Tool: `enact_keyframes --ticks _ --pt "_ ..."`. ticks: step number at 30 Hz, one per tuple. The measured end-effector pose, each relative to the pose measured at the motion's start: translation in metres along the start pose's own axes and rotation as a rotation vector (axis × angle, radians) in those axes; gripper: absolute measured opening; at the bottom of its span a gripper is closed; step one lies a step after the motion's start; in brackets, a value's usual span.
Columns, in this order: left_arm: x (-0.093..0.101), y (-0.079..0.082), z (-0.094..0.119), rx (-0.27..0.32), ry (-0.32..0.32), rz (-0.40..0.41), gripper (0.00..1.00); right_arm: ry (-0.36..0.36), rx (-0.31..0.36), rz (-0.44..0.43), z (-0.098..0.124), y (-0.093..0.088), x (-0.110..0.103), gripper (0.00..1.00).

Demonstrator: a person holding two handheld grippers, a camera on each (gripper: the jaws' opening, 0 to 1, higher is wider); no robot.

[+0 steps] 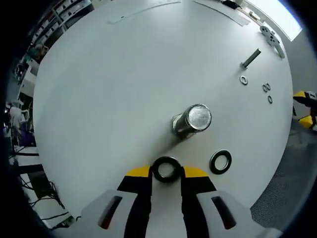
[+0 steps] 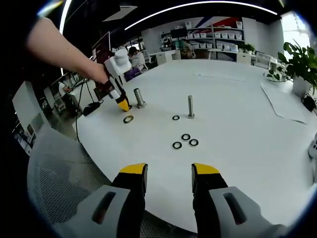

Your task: Place the washer onto the threaded stud by aligning its center hole with the stud, sliding it down to the base, and recovering from edge contact or off-axis alignment until the washer reaches the visible bottom stop.

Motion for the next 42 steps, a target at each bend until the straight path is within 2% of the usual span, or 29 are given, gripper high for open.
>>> enact_keyframes --ticks 10,17,19,24,29,36,42 --pt "0.008 -0.001 0.000 -0.030 -0.005 -0.006 0.19 0.003 -0.002 0.002 0.000 0.000 0.000 0.38" --pt "0.008 -0.001 0.009 -0.010 -0.014 -0.019 0.19 -0.001 -0.008 0.000 -0.001 -0.001 0.000 0.38" --pt "0.009 -0.001 0.013 -0.009 -0.037 0.006 0.19 -0.002 -0.005 0.001 -0.001 -0.001 0.001 0.38" --pt "0.010 0.005 0.022 0.031 -0.044 0.002 0.19 -0.003 -0.005 -0.004 0.000 -0.001 0.001 0.38" --pt "0.013 0.020 0.040 0.094 -0.059 0.004 0.19 -0.006 -0.006 -0.005 0.000 -0.001 0.002 0.38" --pt "0.009 0.028 0.063 0.118 -0.046 -0.041 0.19 -0.005 -0.010 0.002 0.000 -0.001 0.001 0.38" --pt "0.013 0.042 0.072 0.143 -0.056 -0.055 0.19 -0.009 -0.010 0.003 0.000 -0.001 0.002 0.38"
Point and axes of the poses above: the point that each gripper's makers call its tool centre point, and the gripper's own axes: z roughly backward along the fingers, x roughly to its right, y roughly out of its top, the point moved 5 cm from there along z, roughly backward along the fingers, and after that the axes turned 7 degrees about -y, right-handed, at the moved point
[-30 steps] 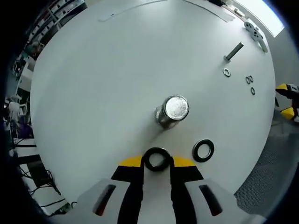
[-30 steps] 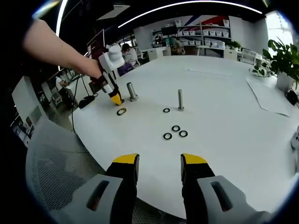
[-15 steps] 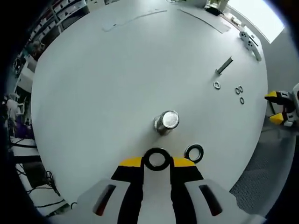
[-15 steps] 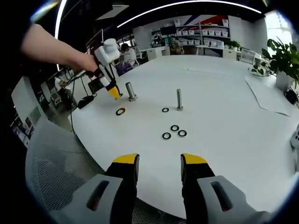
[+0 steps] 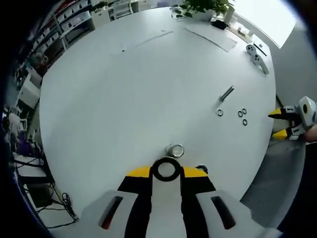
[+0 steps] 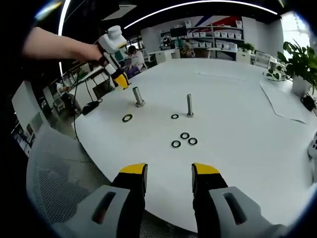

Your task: Place the washer onto the threaded stud by aligning its center hole with the stud, sliding it down to the base, and recovering from edge contact or off-axis alignment until the washer reaches the visible bottom stop.

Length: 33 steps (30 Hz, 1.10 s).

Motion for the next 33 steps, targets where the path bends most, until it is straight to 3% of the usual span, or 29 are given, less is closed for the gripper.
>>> enact_keyframes --ticks 13,33 --pt "0.008 0.017 -0.012 -0.058 -0.010 -0.079 0.19 -0.004 0.003 -0.006 0.000 0.000 0.001 0.38" --pt "0.012 0.019 -0.034 -0.143 -0.009 -0.149 0.19 -0.014 0.003 -0.013 0.000 0.000 0.002 0.38"
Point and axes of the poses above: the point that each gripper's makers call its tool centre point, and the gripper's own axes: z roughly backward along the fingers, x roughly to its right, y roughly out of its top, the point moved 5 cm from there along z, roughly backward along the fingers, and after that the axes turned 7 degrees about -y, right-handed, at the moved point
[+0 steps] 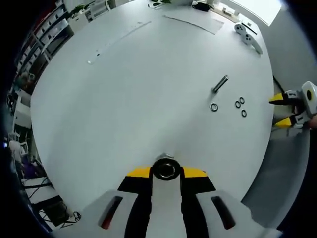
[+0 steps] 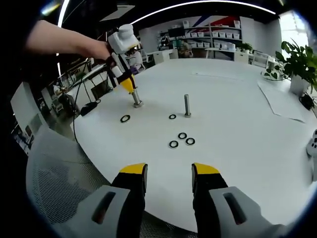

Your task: Place the washer onto the threaded stud by aligning its center hole with the stud, sliding it down to the base, and recovering from edge contact or off-axis alignment until the washer reaches the visible bottom stop.

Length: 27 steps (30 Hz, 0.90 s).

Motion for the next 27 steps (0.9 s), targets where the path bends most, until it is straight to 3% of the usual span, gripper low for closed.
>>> enact_keyframes --ticks 13,27 --pt "-0.003 -0.002 -0.027 -0.050 0.007 -0.019 0.19 -0.012 -0.001 -0.001 0.000 0.000 0.002 0.38" --pt "-0.003 -0.007 -0.042 -0.080 0.022 -0.028 0.20 -0.021 0.004 -0.008 0.000 0.001 0.004 0.38"
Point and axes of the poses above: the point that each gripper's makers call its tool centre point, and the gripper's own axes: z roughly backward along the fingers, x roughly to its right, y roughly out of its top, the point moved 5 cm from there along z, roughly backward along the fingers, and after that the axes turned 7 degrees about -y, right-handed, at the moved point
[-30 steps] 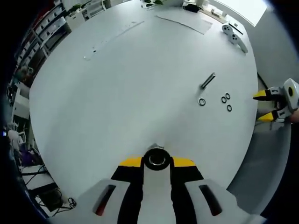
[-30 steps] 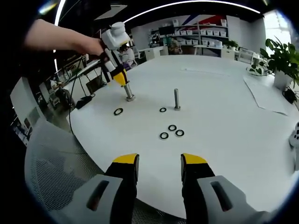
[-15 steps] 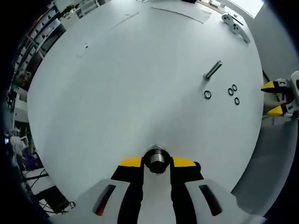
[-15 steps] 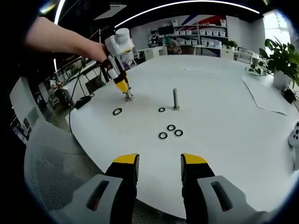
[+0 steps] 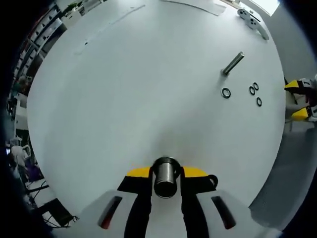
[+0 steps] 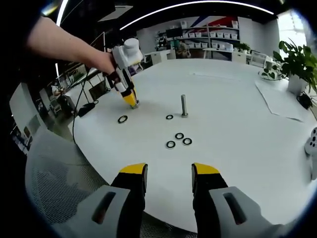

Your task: Place the washer onto the threaded stud by aligning its center hole with the stud, sliding it down to the base, and recovering from edge contact or off-axis alignment until the washer reaches the visible bottom stop.

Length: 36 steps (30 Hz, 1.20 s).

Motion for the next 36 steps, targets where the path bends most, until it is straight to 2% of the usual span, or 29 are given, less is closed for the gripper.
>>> enact_keyframes --ticks 5,9,12,14,20,24,36 --pt "0.000 -0.001 0.001 0.018 -0.011 -0.001 0.21 -0.001 -0.001 0.001 0.000 0.000 0.000 0.38" --pt "-0.001 -0.003 -0.002 0.048 -0.020 0.040 0.22 -0.001 0.001 -0.001 0.000 0.000 0.000 0.38" --pt "-0.002 -0.004 -0.002 0.070 -0.008 0.055 0.24 0.000 -0.001 0.001 0.000 0.000 0.000 0.38" --pt "-0.002 -0.004 -0.001 0.087 -0.003 0.070 0.29 0.001 -0.002 0.001 0.000 0.000 0.000 0.38" --pt "-0.005 -0.007 0.008 0.121 0.007 0.102 0.30 0.002 -0.004 0.004 0.000 0.000 -0.001 0.38" --pt "-0.004 -0.012 0.012 0.157 -0.013 0.175 0.32 0.002 -0.006 0.005 0.000 -0.001 -0.001 0.38" --pt "0.001 -0.037 0.014 0.175 -0.009 0.225 0.34 0.008 -0.014 0.013 -0.001 -0.002 -0.002 0.38"
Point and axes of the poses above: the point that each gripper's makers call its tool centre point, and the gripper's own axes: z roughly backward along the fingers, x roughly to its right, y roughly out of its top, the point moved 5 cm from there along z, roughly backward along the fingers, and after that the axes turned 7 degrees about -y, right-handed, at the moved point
